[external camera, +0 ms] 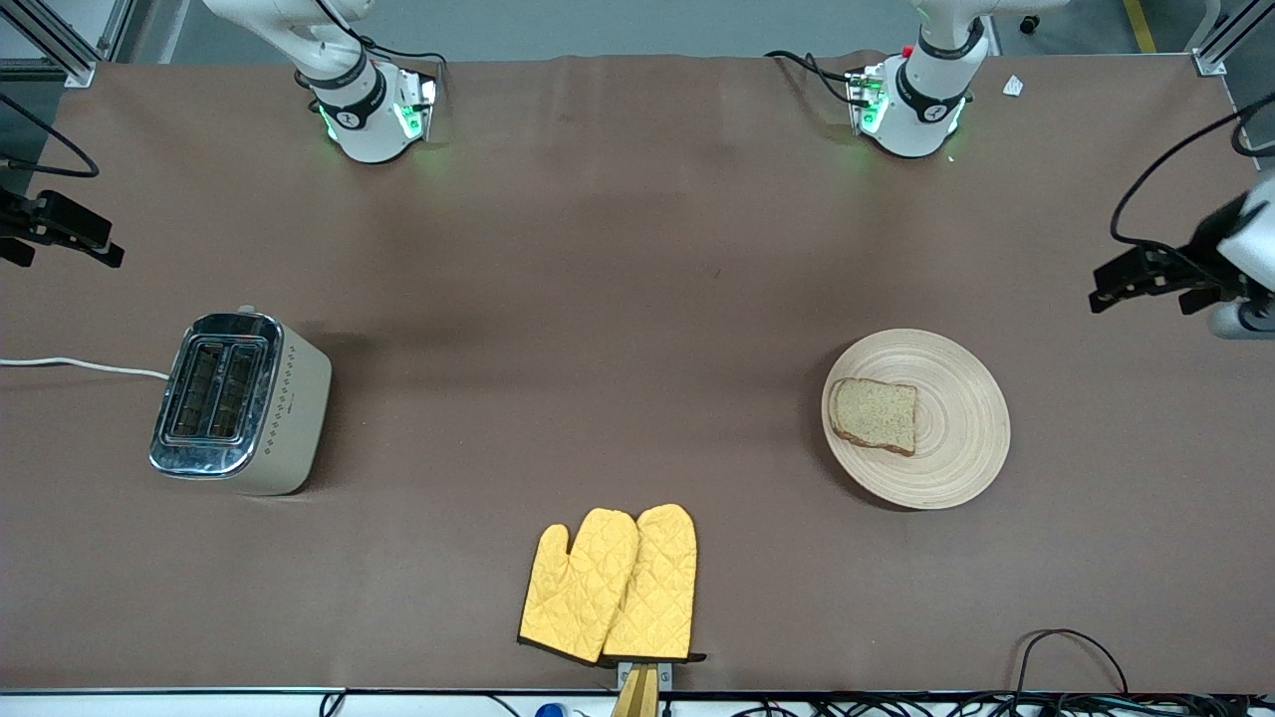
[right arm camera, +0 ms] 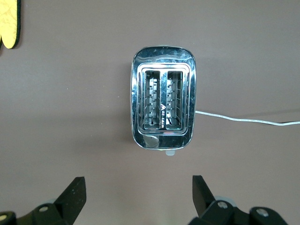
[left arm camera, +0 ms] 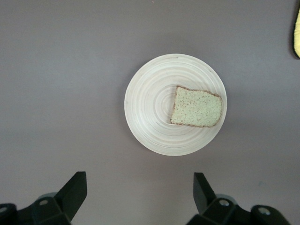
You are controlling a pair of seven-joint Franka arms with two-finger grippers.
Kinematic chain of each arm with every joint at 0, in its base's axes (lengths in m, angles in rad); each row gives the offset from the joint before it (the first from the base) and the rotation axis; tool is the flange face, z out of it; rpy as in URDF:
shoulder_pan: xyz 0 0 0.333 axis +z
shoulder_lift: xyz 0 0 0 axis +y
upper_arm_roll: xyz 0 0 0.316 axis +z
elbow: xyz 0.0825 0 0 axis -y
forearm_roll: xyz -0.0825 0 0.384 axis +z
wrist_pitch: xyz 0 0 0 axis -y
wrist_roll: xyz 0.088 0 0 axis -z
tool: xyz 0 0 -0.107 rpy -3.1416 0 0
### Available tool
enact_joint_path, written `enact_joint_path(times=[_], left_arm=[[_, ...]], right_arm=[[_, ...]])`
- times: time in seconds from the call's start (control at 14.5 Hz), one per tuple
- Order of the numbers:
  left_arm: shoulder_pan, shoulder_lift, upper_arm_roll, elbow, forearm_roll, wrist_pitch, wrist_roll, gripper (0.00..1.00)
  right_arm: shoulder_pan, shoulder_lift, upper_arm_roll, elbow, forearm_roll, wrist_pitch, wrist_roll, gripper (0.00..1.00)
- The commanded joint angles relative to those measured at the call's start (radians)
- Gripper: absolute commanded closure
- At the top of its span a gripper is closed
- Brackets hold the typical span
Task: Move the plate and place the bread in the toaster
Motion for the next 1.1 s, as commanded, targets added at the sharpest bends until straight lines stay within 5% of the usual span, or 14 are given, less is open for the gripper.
enact_joint_path(times=[0.0,0.21,0.55,1.03], left_arm=[[0.146,0.103,0.004,0.006,-0.139,0.011,0.129,0.0],[0.264,0.282,0.004,0.008,-0.318,0.017,0.267,0.0],[0.306,0.54,0.002,0.042,-0.531,0.031,0.424,0.0],[0.292,0.692,-0.004,0.04,-0.653,0.142,0.588,0.0]], right_arm=[[-0.01,-0.005,0.009,0.002,-0.01,0.0,0.0,0.0],[-0.01,-0.005,0.009,0.002,-0.008,0.002,0.0,0.0],[-0.009,-0.005,0.006,0.002,-0.008,0.0,-0.006,0.0],[-0.003,-0.005,0.009,0.002,-0.007,0.003,-0.006,0.0]])
